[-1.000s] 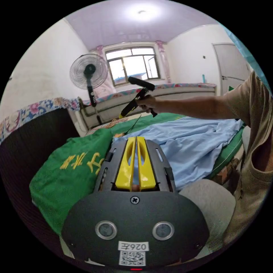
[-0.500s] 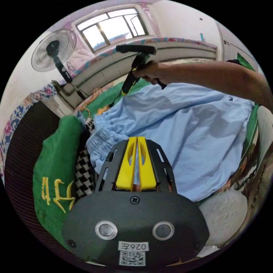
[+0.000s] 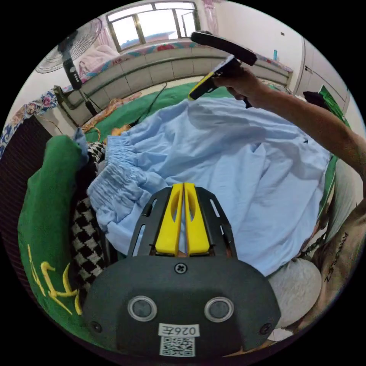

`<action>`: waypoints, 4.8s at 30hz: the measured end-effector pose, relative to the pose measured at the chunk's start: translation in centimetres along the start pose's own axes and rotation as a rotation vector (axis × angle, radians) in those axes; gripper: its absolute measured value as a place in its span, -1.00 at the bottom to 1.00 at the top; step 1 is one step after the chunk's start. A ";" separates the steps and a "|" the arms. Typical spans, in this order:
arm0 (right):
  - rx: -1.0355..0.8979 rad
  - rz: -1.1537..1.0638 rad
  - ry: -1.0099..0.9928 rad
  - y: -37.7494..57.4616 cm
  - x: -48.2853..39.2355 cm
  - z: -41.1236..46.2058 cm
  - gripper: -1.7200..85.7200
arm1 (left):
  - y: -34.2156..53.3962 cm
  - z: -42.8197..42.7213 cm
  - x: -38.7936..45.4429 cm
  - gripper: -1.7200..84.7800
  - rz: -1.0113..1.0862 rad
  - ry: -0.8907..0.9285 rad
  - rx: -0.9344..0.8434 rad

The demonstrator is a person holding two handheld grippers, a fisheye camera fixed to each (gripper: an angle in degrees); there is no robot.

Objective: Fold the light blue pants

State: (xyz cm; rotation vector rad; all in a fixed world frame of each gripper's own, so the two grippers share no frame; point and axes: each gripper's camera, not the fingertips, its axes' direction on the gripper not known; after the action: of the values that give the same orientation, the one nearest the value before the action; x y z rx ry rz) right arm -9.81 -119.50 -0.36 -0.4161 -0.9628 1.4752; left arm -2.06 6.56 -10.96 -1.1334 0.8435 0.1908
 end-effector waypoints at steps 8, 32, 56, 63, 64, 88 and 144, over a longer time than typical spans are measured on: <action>0.630 0.242 0.105 25.1 9.2 -28.3 -0.98 | 9.6 -12.6 0.5 -0.98 -0.018 0.021 0.653; 0.185 0.581 0.214 68.6 23.1 -55.7 -0.76 | 16.1 -8.0 -8.1 -0.63 -0.614 0.266 0.332; 0.431 0.821 -0.241 75.7 29.6 -77.2 -0.98 | 10.9 -8.6 -11.3 -0.95 -0.550 0.385 0.252; 0.271 0.791 0.074 74.6 27.7 -83.5 -0.71 | 11.2 -9.9 -12.4 -0.95 -0.583 0.468 0.317; 0.190 0.778 0.136 73.9 27.6 -82.9 -0.65 | 11.2 -9.9 -12.4 -0.95 -0.584 0.469 0.317; 0.138 0.636 0.060 62.7 25.9 -93.3 -0.83 | 7.3 -12.7 -14.2 -0.96 -0.700 0.566 0.341; -0.093 0.950 0.210 39.4 50.7 -49.9 -0.76 | -25.8 -8.0 -17.0 -0.42 -0.742 0.623 0.165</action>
State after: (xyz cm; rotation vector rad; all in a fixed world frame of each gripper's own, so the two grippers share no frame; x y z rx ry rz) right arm -6.38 -51.61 -45.06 -1.1834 -0.6759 2.1666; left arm -3.85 -7.15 17.85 -1.2915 0.8932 -0.8686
